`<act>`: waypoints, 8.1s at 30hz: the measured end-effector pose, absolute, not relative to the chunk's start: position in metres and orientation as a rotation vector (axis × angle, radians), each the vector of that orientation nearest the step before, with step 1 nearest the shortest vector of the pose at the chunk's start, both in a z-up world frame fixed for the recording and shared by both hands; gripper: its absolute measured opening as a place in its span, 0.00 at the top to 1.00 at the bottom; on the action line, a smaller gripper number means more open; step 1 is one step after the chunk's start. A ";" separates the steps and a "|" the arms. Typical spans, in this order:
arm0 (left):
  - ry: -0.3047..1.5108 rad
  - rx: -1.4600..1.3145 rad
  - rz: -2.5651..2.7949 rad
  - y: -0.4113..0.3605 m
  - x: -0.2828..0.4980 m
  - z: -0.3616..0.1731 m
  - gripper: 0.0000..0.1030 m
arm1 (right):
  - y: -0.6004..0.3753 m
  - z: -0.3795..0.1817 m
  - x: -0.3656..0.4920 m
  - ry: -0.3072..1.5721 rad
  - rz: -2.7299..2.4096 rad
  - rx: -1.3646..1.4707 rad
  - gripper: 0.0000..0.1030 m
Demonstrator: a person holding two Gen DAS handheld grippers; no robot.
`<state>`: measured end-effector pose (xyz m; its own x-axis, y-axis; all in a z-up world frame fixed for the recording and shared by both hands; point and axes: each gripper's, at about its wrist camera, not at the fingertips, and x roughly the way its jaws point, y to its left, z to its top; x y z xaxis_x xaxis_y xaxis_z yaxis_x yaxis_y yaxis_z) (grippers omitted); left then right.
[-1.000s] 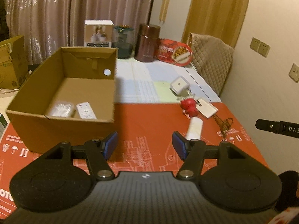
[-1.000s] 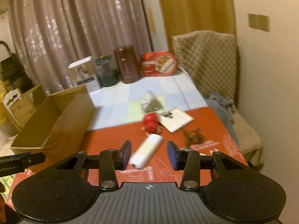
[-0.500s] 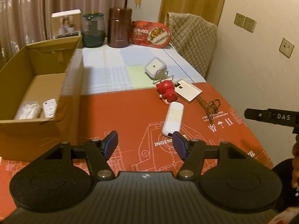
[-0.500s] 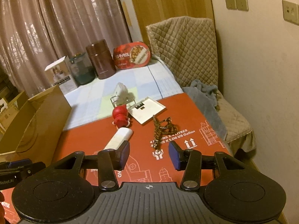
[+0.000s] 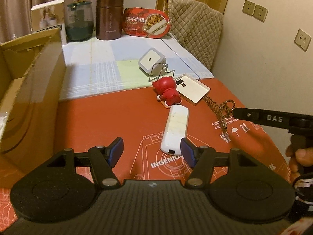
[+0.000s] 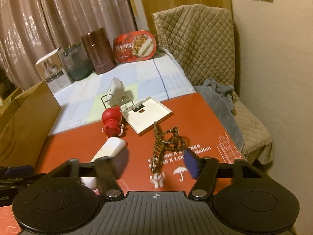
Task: Organize rigid objects
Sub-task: 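Grasp the white cylindrical stick with the left tool while the right tool grasps the leopard-print strap, then lift the stick and the strap and turn both tools toward the cardboard box, then carry both items over the box and open the left tool to drop the stick, then lower the leopard-print strap into the box and open the right tool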
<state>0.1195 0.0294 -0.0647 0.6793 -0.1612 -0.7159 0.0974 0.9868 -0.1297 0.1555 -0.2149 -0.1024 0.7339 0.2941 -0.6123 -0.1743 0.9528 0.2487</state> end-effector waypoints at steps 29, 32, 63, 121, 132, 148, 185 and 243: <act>0.847 -0.010 -0.258 -0.002 0.177 -0.109 0.42 | -0.191 -0.141 0.204 0.727 0.196 0.047 0.64; 0.844 0.051 -0.279 -0.016 0.180 -0.115 0.43 | -0.194 -0.140 0.199 0.727 0.192 0.073 0.64; 0.850 0.037 -0.245 -0.009 0.150 -0.113 0.66 | -0.189 -0.130 0.164 0.690 0.224 0.108 0.67; 0.803 -0.032 -0.189 0.021 0.121 -0.077 0.66 | -0.165 -0.135 0.141 0.698 0.224 0.025 0.65; 0.722 -0.041 -0.173 0.036 0.109 -0.032 0.66 | -0.151 -0.080 0.121 0.627 0.278 0.076 0.65; 0.586 -0.036 -0.006 0.134 0.076 0.054 0.66 | -0.050 0.005 0.107 0.507 0.477 0.054 0.65; 0.727 -0.019 0.170 0.308 0.092 0.007 0.66 | 0.129 -0.014 0.144 0.628 0.668 -0.001 0.65; 0.736 -0.019 0.165 0.305 0.089 0.003 0.69 | 0.128 -0.032 0.146 0.688 0.677 -0.004 0.65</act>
<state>0.0893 0.3049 0.0031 0.7290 0.1430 -0.6694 -0.1566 0.9868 0.0403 0.1464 0.1282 -0.0318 0.5692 0.5754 -0.5873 -0.5782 0.7880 0.2116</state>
